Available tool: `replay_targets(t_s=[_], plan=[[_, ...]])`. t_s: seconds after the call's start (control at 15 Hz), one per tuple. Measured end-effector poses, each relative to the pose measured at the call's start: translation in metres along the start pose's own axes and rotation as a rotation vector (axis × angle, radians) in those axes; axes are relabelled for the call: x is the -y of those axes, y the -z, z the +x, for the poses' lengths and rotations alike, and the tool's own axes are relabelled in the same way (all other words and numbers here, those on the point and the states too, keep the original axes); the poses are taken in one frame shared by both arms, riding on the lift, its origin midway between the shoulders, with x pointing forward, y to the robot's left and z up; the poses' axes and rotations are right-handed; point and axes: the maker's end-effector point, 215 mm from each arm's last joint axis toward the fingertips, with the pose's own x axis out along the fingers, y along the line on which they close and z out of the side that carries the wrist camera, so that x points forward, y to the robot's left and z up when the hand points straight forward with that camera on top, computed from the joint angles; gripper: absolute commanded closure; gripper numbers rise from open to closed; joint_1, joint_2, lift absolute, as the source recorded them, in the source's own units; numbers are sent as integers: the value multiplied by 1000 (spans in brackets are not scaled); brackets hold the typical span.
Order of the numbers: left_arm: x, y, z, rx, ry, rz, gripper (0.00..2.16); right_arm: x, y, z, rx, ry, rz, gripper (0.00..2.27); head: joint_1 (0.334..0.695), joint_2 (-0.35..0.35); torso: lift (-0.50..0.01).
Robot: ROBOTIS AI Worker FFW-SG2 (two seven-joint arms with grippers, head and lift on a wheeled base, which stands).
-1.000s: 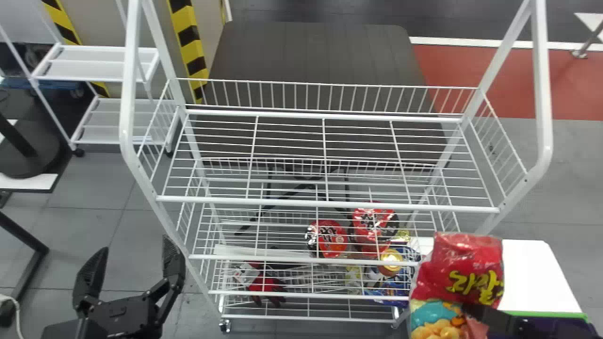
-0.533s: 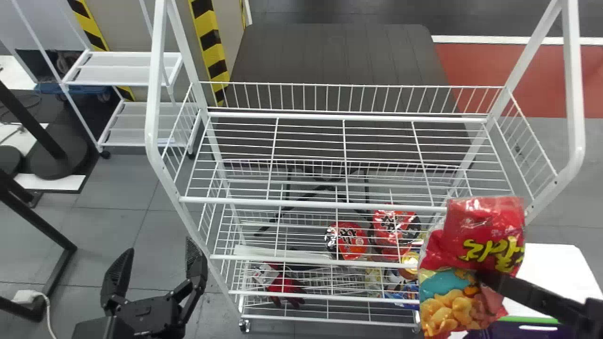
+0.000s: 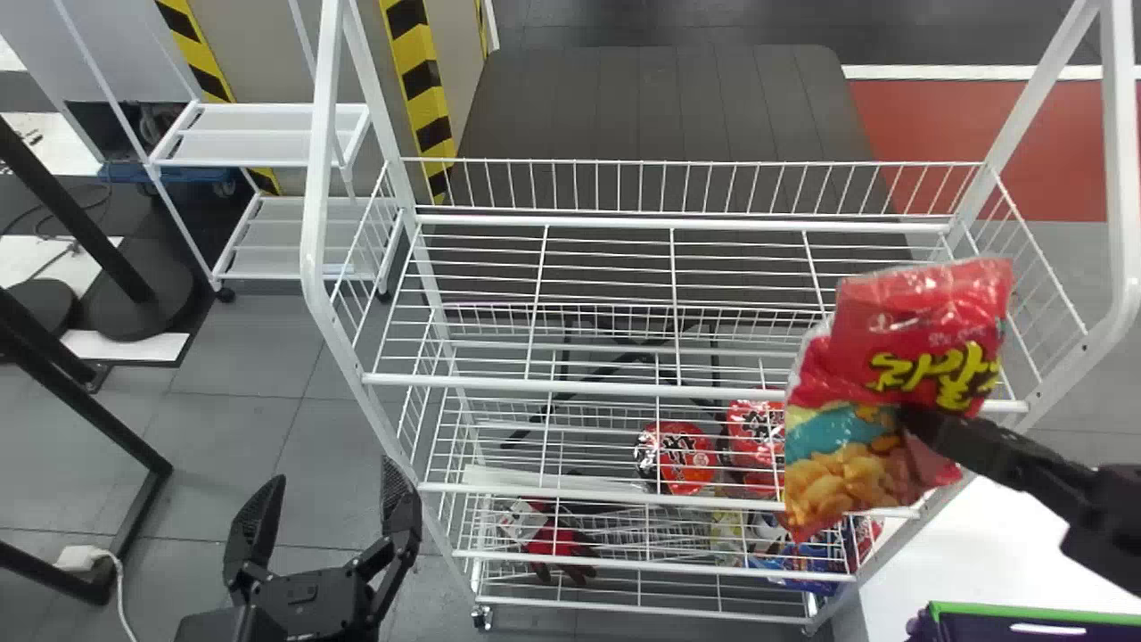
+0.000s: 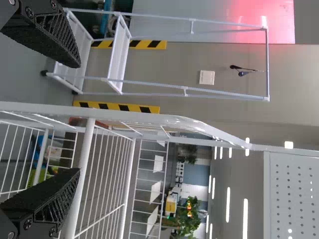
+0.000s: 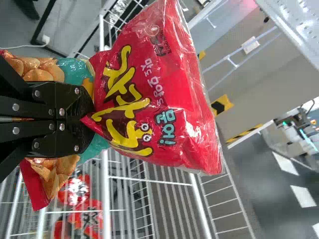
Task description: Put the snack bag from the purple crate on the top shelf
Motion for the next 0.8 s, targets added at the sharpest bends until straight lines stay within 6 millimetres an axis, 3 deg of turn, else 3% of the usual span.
replay_targets(t_s=[0.27,0.53,0.8], plan=[[2,2,-6,-4,5,9,56,-23,-37,22,79,-11,-58,2088,695,108,-1],[-1,0,-9,1,4,16,56,-33,-98,42,258,50,-133,2088,695,107,-1],[-2,-1,-9,2,5,19,56,-49,-127,57,372,66,-151,2088,695,119,-1]])
